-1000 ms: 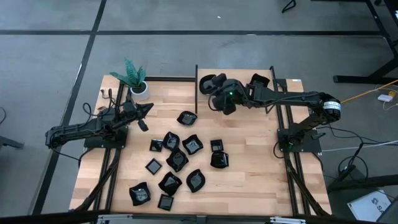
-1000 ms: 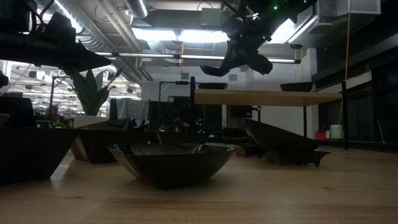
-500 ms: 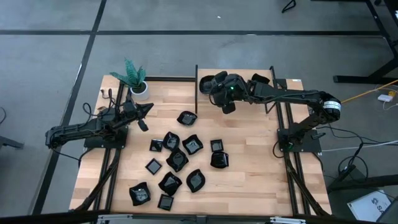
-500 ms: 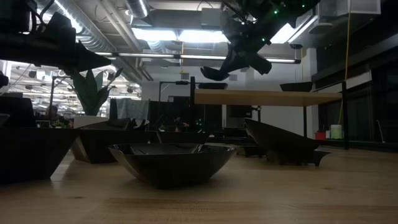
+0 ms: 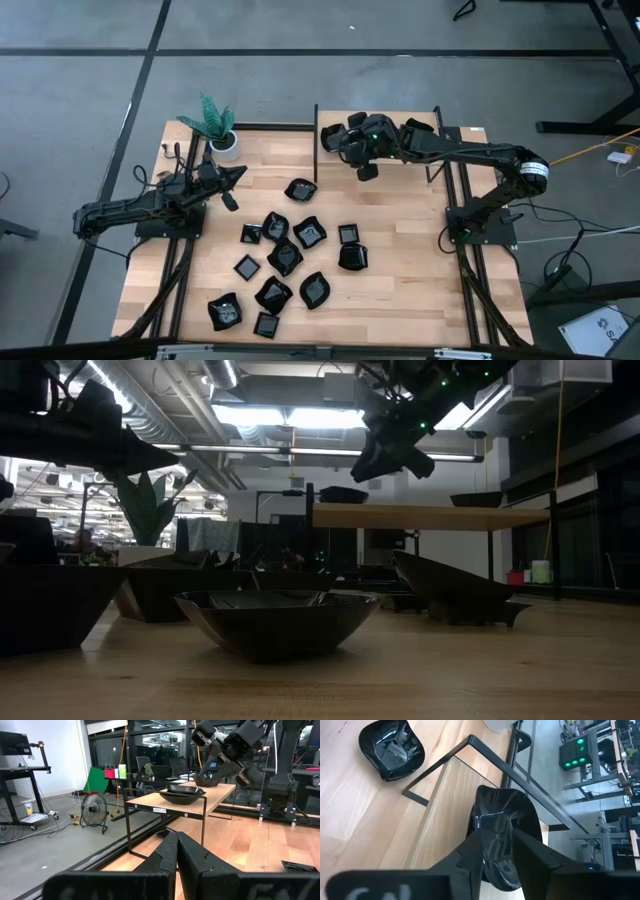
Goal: Pick & Place Mini shaped plates
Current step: Stack the black leaf-shaped plate on top of the black leaf-shaped plate on the shelf
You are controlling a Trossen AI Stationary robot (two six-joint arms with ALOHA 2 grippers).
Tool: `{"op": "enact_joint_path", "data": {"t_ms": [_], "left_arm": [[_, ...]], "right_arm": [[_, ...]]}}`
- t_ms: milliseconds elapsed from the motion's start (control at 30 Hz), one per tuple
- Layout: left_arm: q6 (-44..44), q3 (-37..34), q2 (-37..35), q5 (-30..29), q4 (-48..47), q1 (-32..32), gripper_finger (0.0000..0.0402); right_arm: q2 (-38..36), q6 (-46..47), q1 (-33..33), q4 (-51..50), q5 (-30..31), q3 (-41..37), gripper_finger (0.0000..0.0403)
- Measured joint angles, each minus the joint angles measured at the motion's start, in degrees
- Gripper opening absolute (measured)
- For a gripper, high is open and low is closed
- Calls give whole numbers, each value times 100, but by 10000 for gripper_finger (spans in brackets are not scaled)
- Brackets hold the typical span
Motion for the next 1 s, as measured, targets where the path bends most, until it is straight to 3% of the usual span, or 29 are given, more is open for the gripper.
{"op": "enact_joint_path", "data": {"t_ms": [267,367,500,633,767,1000], "left_arm": [[0,0,2,0,-1,1,4],[0,0,0,0,0,-1,4],[0,0,0,0,-1,1,4],[0,0,2,0,-1,-1,4],[0,0,1,0,0,0,4],[0,0,1,0,0,-1,4]], "right_arm": [[-405,1708,-120,143,208,0,107],[-497,2421,-254,131,685,2,99],[-444,2975,-418,-278,880,4,57],[-314,3243,-416,-492,302,2,8],[-317,3459,-319,-23,-370,4,27],[-126,2873,30,111,-454,4,79]]}}
